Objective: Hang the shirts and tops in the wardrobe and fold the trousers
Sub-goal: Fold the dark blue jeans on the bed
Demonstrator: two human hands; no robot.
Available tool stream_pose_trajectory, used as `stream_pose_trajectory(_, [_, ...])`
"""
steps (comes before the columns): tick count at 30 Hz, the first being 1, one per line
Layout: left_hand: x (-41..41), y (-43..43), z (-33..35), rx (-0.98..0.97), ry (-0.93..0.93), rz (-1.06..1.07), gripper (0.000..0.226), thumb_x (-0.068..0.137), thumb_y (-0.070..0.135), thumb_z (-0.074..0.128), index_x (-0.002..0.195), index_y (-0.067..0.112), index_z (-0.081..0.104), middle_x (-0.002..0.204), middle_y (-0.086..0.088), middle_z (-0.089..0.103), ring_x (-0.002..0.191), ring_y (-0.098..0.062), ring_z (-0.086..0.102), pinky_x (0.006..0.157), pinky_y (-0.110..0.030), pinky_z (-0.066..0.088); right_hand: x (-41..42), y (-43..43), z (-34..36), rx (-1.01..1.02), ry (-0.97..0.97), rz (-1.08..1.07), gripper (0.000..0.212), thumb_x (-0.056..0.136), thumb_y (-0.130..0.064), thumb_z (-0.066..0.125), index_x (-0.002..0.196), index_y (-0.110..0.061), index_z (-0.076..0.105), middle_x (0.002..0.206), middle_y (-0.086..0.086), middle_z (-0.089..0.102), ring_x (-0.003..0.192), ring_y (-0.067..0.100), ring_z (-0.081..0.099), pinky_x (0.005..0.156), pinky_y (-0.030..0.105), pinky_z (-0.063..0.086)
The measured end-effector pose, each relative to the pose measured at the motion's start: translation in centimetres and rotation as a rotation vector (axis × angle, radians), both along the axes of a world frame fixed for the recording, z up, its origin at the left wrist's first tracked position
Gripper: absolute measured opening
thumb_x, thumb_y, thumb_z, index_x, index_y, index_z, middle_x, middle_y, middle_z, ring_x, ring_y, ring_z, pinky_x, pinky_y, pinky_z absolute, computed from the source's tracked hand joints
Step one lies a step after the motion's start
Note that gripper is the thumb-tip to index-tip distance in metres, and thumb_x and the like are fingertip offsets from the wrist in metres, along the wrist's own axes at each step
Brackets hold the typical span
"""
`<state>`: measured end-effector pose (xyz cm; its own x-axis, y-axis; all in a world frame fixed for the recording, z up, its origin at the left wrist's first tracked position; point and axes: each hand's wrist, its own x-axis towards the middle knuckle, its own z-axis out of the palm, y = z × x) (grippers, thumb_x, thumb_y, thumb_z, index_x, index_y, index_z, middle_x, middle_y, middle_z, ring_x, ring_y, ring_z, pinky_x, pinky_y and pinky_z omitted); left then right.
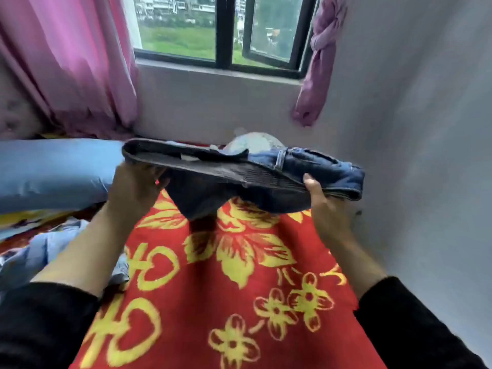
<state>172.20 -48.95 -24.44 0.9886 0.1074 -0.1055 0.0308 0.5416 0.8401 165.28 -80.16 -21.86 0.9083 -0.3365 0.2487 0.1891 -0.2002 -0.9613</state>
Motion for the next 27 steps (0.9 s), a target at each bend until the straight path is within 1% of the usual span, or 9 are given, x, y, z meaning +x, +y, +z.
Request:
stream_pose_trajectory(3, [-6.5,0.2,-8.7,0.077,0.215,-0.085,0.023,0.067,0.042,0.060,0.078,0.027,0.073,0.081,0.004,0.070,0.084,-0.019,0.063,0.077,-0.042,0.054,-4.3,0.0,-8.9,-0.031,0.249,0.038,0.013,0.094,-0.023,0.058,0.106,-0.024,0.064,0.106,-0.020,0.062,0.099,-0.002,0.058,0.077,0.003,0.039])
stream_pose_trajectory(6, [-12.6,1.1,-17.9,0.133,0.574,-0.114,0.023,0.080,0.018,0.039,0.086,0.020,0.061,0.094,-0.007,0.062,0.086,-0.025,0.058,0.073,-0.043,0.050,-9.0,0.4,-18.3,-0.102,0.562,0.065,0.020,0.085,-0.033,0.066,0.104,-0.026,0.063,0.111,-0.012,0.063,0.110,0.010,0.056,0.092,0.016,0.036])
stream_pose_trajectory(10, [-18.9,1.0,-25.2,0.225,0.881,-0.162,0.022,0.075,0.023,0.045,0.084,0.007,0.058,0.070,-0.010,0.060,0.057,-0.025,0.054,0.057,-0.029,0.046,-15.4,-0.9,-33.4,-0.151,0.992,0.090,0.081,0.058,-0.066,0.062,0.125,-0.019,0.060,0.137,0.004,0.051,0.128,0.021,0.046,0.114,0.039,0.028])
stream_pose_trajectory(11, [-20.3,1.0,-27.0,0.291,0.920,-0.204,0.020,0.075,0.023,0.055,0.084,0.006,0.060,0.078,-0.012,0.062,0.060,-0.024,0.057,0.058,-0.027,0.047,-17.2,0.0,-32.9,-0.125,1.054,0.098,0.084,0.060,-0.067,0.061,0.125,-0.015,0.059,0.136,0.004,0.051,0.126,0.021,0.047,0.112,0.037,0.030])
stream_pose_trajectory(14, [-23.4,1.3,-30.9,0.620,0.951,-0.298,0.025,0.061,-0.007,0.064,0.085,0.001,0.066,0.087,-0.013,0.066,0.076,-0.025,0.058,0.067,-0.027,0.043,-21.3,0.5,-32.9,-0.010,1.227,0.086,0.040,0.084,-0.039,0.066,0.110,-0.009,0.066,0.116,0.000,0.060,0.106,0.016,0.054,0.092,0.026,0.038])
stream_pose_trajectory(18, [-26.6,2.5,-33.8,0.835,0.941,-0.354,0.036,0.071,-0.022,0.039,0.096,-0.004,0.058,0.048,-0.011,0.053,0.047,-0.022,0.043,0.039,-0.017,0.031,-26.6,-1.0,-37.7,0.107,1.420,0.086,0.061,0.045,-0.060,0.074,0.092,-0.021,0.077,0.106,-0.002,0.072,0.103,0.018,0.065,0.096,0.039,0.049])
stream_pose_trajectory(21, [-28.8,3.7,-37.3,0.976,0.971,-0.408,0.031,0.072,-0.018,0.042,0.090,0.001,0.057,0.044,-0.009,0.053,0.046,-0.022,0.046,0.043,-0.021,0.034,-29.1,-0.2,-39.2,0.200,1.528,0.054,0.049,0.060,-0.037,0.079,0.100,-0.010,0.074,0.091,0.003,0.074,0.083,0.020,0.068,0.070,0.031,0.050])
stream_pose_trajectory(23, [-29.9,4.3,-40.1,1.142,0.974,-0.432,0.034,0.070,-0.012,0.051,0.094,0.009,0.061,0.069,-0.010,0.065,0.064,-0.028,0.060,0.054,-0.025,0.042,-29.4,0.1,-40.1,0.173,1.545,0.032,0.030,0.082,-0.010,0.064,0.112,-0.004,0.065,0.083,0.009,0.065,0.072,0.023,0.059,0.062,0.028,0.044])
stream_pose_trajectory(27, [-30.5,2.8,-43.8,1.455,0.914,-0.541,0.038,0.077,0.006,0.058,0.114,0.014,0.059,0.117,-0.017,0.056,0.110,-0.035,0.052,0.091,-0.035,0.043,-27.7,-0.8,-43.5,-0.270,1.472,0.041,0.037,0.085,-0.005,0.058,0.121,-0.001,0.057,0.099,0.013,0.064,0.085,0.027,0.058,0.078,0.035,0.049])
